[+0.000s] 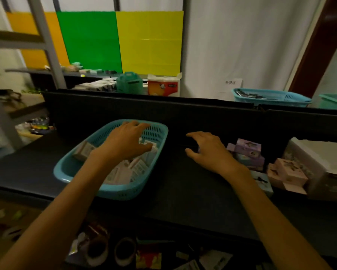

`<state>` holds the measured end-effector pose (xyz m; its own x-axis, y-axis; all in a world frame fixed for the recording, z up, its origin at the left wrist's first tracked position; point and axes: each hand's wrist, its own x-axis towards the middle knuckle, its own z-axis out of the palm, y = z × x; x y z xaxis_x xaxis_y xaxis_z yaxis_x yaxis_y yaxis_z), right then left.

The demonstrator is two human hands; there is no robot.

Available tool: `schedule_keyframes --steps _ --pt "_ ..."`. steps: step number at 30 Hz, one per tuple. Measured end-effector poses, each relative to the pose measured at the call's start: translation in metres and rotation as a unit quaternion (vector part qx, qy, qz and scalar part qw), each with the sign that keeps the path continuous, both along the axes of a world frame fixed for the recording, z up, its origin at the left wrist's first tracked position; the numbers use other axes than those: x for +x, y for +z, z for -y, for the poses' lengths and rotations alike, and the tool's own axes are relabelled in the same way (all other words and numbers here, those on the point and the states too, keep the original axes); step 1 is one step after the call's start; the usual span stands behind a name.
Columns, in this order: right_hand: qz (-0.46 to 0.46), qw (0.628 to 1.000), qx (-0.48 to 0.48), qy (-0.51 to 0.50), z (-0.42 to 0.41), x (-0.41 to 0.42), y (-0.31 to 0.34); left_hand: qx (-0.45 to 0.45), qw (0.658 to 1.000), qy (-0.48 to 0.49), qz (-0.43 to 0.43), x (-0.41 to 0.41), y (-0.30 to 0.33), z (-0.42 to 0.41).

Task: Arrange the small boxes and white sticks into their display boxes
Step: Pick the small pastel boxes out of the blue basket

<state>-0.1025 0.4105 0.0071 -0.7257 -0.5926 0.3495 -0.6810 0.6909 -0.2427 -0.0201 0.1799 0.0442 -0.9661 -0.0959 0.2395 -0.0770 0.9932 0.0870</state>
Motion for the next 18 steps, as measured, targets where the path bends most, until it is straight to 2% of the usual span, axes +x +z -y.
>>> schedule_keyframes --steps 8,18 --pt "0.023 1.0 0.003 0.001 0.095 0.032 0.007 0.014 1.0 0.017 -0.006 0.033 -0.004 0.098" --pt "0.116 0.992 -0.016 -0.043 0.163 0.045 -0.002 0.103 0.993 -0.023 0.057 0.034 -0.02 0.183"
